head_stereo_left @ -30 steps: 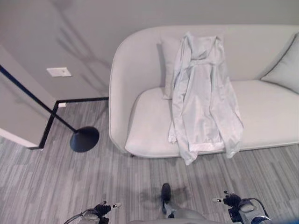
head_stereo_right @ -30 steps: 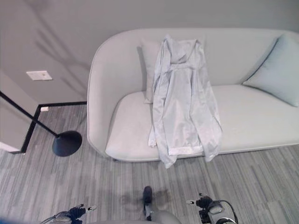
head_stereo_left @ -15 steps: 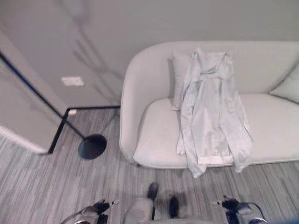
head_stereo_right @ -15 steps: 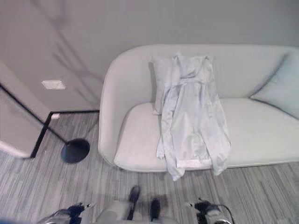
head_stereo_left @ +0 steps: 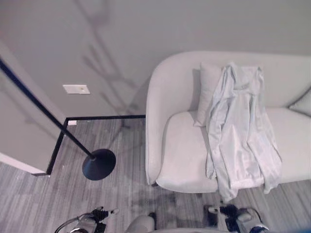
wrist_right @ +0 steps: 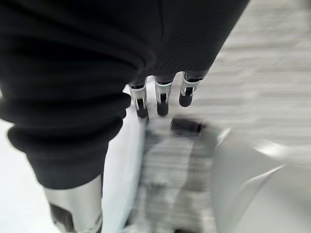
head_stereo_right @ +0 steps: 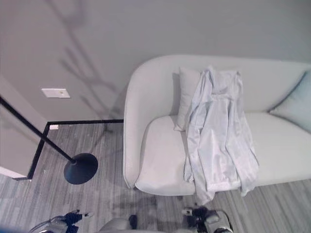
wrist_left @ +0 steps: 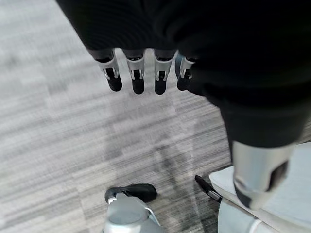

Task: Hang the clothes on the sofa on the clothes rack.

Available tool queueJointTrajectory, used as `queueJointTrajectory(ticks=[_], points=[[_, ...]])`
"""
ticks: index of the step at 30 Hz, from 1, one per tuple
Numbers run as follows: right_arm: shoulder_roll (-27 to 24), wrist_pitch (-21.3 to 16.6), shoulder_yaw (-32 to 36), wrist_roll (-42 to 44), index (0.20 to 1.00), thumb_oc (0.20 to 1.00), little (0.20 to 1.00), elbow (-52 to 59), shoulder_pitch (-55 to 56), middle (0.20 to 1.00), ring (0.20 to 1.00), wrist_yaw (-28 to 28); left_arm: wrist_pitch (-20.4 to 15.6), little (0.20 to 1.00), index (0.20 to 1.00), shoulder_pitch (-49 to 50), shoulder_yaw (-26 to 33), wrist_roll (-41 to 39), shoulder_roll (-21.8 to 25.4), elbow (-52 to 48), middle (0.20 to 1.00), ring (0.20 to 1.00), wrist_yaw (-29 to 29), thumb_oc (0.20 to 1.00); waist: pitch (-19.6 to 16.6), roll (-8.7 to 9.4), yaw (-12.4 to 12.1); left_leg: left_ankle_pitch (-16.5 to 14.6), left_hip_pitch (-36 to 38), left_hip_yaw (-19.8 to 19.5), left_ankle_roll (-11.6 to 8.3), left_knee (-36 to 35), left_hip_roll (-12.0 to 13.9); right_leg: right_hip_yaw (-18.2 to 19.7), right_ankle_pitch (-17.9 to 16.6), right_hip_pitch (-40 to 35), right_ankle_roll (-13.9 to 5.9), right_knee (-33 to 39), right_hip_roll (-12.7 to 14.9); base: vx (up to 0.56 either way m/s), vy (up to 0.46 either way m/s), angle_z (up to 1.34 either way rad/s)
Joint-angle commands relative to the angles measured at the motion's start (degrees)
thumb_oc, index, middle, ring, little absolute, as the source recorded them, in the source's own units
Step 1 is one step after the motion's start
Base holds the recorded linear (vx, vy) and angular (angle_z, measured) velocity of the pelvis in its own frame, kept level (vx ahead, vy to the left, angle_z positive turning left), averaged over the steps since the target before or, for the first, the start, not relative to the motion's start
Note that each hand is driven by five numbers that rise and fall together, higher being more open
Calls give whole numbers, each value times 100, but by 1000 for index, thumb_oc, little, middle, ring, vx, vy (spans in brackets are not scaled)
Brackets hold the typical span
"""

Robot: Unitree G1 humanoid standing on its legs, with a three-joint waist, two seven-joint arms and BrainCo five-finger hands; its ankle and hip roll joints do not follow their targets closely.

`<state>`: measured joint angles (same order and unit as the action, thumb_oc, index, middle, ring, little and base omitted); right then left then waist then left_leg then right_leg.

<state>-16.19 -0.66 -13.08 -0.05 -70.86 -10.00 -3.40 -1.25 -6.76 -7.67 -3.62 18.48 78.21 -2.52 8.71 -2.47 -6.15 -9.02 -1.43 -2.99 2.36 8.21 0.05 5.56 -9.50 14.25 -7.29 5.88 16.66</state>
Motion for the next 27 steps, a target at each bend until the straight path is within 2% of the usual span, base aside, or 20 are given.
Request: queueJointTrajectory(ticks=[1, 2, 3, 4, 5, 7, 10, 13, 14, 15, 16, 17, 19, 21, 24, 25, 26, 27], points=[[-370, -78, -32, -112, 1000, 1000, 1000, 130, -61, 1000, 1000, 0, -144, 1000, 1000, -136, 76, -175, 65, -206, 1000, 1000, 46, 1000, -84, 227, 211, 731, 625, -644, -300, -1321, 484, -82, 255, -8, 605, -87, -515, 251, -447, 51], [-401, -106, -50, -123, 1000, 1000, 1000, 99, -67, 1000, 1000, 22, -160, 1000, 1000, -155, 66, -155, 50, -209, 1000, 1000, 26, 1000, -156, 283, 256, 792, 626, -673, -296, -1321, 758, -105, 168, -129, 553, -117, -683, 250, -447, 57], [-401, -106, -50, -123, 1000, 1000, 1000, 99, -67, 1000, 1000, 22, -160, 1000, 1000, -155, 66, -155, 50, -209, 1000, 1000, 26, 1000, -155, 282, 256, 792, 626, -673, -297, -1321, 758, -106, 168, -130, 553, -117, -683, 236, -476, 48], [-430, -112, -59, -131, 1000, 1000, 1000, 63, -53, 1000, 1000, 34, -168, 1000, 1000, -145, 67, -151, 26, -211, 1000, 1000, 36, 1000, -227, 286, 284, 867, 601, -625, -305, -1321, 917, -109, 170, -203, 528, -147, -776, 267, -531, 35], [-508, -136, 2, -99, 1000, 1000, 1000, 14, 46, 1000, 1000, 66, -167, 1000, 1000, -34, 86, -181, -23, -302, 1000, 1000, 16, 1000, -326, 309, 308, 1086, 621, -504, -290, -1321, 1219, -221, 145, -380, 483, -178, -983, 326, -636, 49], [-532, -149, 49, -87, 1000, 1000, 1000, 8, 83, 1000, 1000, 76, -158, 1000, 1000, -16, 77, -178, -28, -345, 1000, 1000, -7, 1000, -343, 310, 312, 1105, 614, -463, -272, -1321, 1281, -263, 166, -454, 481, -161, -1021, 225, -419, 5], [-656, -182, 167, -11, 1000, 1000, 1000, -174, 251, 1000, 1000, 163, -131, 1000, 1000, 93, 25, -148, -133, -536, 1000, 1000, -41, 1000, -464, 364, 307, 1318, 718, -137, -147, -1321, 1606, -390, 263, -801, 410, -87, -1279, 235, -434, -3], [-733, -185, 288, 86, 1000, 1000, 1000, -240, 378, 1000, 1000, 212, -109, 1000, 1000, 106, -45, -137, -187, -597, 1000, 1000, -49, 1000, -444, 409, 361, 1337, 786, 194, -125, -1164, 1748, -531, 263, -1020, 393, -87, -1326, 159, -287, 16], [-734, -185, 288, 86, 1000, 1000, 1000, -240, 378, 1000, 1000, 212, -109, 1000, 1000, 106, -45, -137, -187, -598, 1000, 1000, -49, 1000, -441, 407, 362, 1336, 788, 192, -126, -1162, 1749, -533, 264, -1024, 393, -87, -1327, 126, -251, 43], [-809, -166, 344, 156, 1000, 1000, 1000, -278, 414, 1000, 1000, 252, -102, 1000, 1000, 57, -139, -126, -232, -591, 1000, 1000, -65, 1000, -373, 420, 414, 1317, 749, 385, -168, -959, 1701, -678, 266, -1127, 375, -87, -1303, 118, -223, 48], [-785, -167, 338, 148, 1000, 1000, 1000, -310, 405, 1000, 1000, 247, -104, 1000, 1000, 45, -115, -118, -229, -575, 1000, 1000, -68, 1000, -378, 410, 408, 1278, 768, 244, -206, -939, 1515, -659, 298, -1142, 423, -87, -1372, 120, -223, 51], [-786, -168, 337, 148, 1000, 1000, 1000, -311, 404, 1000, 1000, 247, -104, 1000, 1000, 45, -114, -118, -230, -575, 1000, 1000, -68, 1000, -360, 402, 407, 1265, 788, 245, -207, -933, 1522, -659, 303, -1164, 424, -87, -1379, 72, -135, 36], [-703, -169, 308, 91, 1000, 1000, 1000, -386, 364, 1000, 1000, 228, -122, 1000, 1000, -1, -104, -98, -205, -475, 1000, 1000, -69, 1000, -357, 434, 250, 1155, 566, -54, -215, -1004, 887, -577, 369, -1156, 498, -87, -1507, 37, -181, 21], [-646, -168, 317, 97, 1000, 1000, 1000, -393, 342, 1000, 1000, 223, -125, 1000, 1000, -35, -135, -110, -188, -434, 1000, 1000, -81, 1000, -346, 432, 126, 1109, 436, -25, -225, -1154, 521, -554, 423, -1211, 529, -87, -1609, 20, -143, -25], [-531, -133, 246, 104, 1000, 1000, 1000, -398, 189, 1000, 1000, 220, -102, 1000, 1000, -132, -152, -80, -147, -384, 1000, 1000, -78, 1000, -305, 385, -59, 1104, 169, -258, -223, -1268, -125, -467, 430, -1250, 568, -87, -1744, 18, -49, -34], [-532, -123, 132, 57, 1000, 1000, 1000, -391, 125, 1000, 1000, 188, -90, 1000, 1000, -128, -146, -95, -105, -339, 1000, 1000, -58, 1000, -315, 322, -111, 1117, 126, -393, -182, -1321, -232, -426, 401, -1240, 561, -87, -1806, 8, 44, -75], [-447, -118, 127, 46, 1000, 1000, 1000, -440, 107, 1000, 1000, 166, -91, 1000, 1000, -121, -132, -87, -164, -264, 1000, 1000, -67, 1000, -390, 245, -155, 1110, 125, -495, -160, -1321, -239, -354, 441, -1305, 603, -87, -1863, 11, 55, -87], [-447, -119, 127, 46, 1000, 1000, 1000, -440, 107, 1000, 1000, 166, -92, 1000, 1000, -120, -132, -87, -164, -264, 1000, 1000, -67, 1000, -391, 245, -157, 1110, 124, -493, -160, -1321, -239, -353, 442, -1304, 603, -87, -1863, -9, 133, -57]])
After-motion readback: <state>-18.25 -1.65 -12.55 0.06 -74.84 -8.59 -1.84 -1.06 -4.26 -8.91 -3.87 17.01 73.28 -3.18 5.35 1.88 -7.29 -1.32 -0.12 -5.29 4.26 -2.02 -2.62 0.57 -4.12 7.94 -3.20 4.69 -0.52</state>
